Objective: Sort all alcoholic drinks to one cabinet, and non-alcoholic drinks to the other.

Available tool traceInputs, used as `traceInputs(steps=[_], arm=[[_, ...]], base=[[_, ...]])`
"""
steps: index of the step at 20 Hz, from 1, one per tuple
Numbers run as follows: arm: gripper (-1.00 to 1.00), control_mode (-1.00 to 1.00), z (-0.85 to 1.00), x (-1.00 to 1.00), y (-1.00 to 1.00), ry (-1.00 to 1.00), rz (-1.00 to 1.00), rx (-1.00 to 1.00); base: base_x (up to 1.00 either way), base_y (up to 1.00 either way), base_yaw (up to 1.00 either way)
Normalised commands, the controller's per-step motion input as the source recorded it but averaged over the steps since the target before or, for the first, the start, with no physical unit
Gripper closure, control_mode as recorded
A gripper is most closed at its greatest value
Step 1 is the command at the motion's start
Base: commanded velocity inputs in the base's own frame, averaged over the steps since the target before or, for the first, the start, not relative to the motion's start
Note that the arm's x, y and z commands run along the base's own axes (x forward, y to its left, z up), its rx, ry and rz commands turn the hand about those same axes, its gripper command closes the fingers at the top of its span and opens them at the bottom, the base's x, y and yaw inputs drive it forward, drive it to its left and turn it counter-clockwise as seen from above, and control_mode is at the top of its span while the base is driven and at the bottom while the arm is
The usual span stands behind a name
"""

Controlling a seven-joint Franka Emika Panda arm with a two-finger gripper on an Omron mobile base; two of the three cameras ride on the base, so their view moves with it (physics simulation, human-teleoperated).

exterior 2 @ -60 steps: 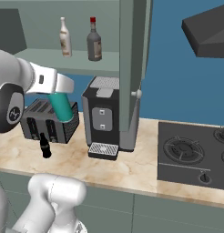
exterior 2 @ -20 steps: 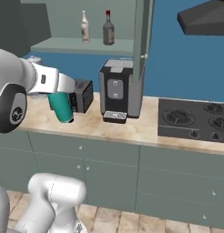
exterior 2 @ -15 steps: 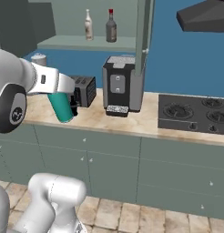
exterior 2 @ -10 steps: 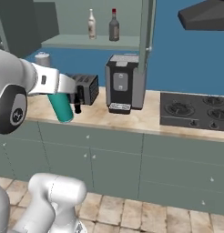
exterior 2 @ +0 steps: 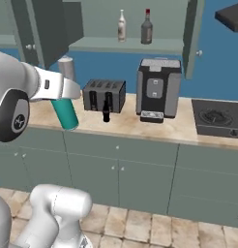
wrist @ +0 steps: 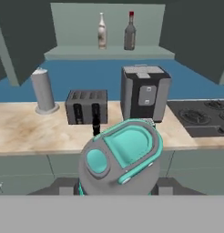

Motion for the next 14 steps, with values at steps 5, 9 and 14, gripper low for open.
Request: traceInputs(steps=[5,9,14], arm=[[1.0,1.0,0.0,0.0,0.0,0.0,0.0,0.0],[1.0,1.0,0.0,0.0,0.0,0.0,0.0,0.0],[1.0,1.0,0.0,0.0,0.0,0.0,0.0,0.0]], base=[[-0.29,0.67,0.0],[-0.24,0.7,0.0],[-0.05,0.69,0.0]])
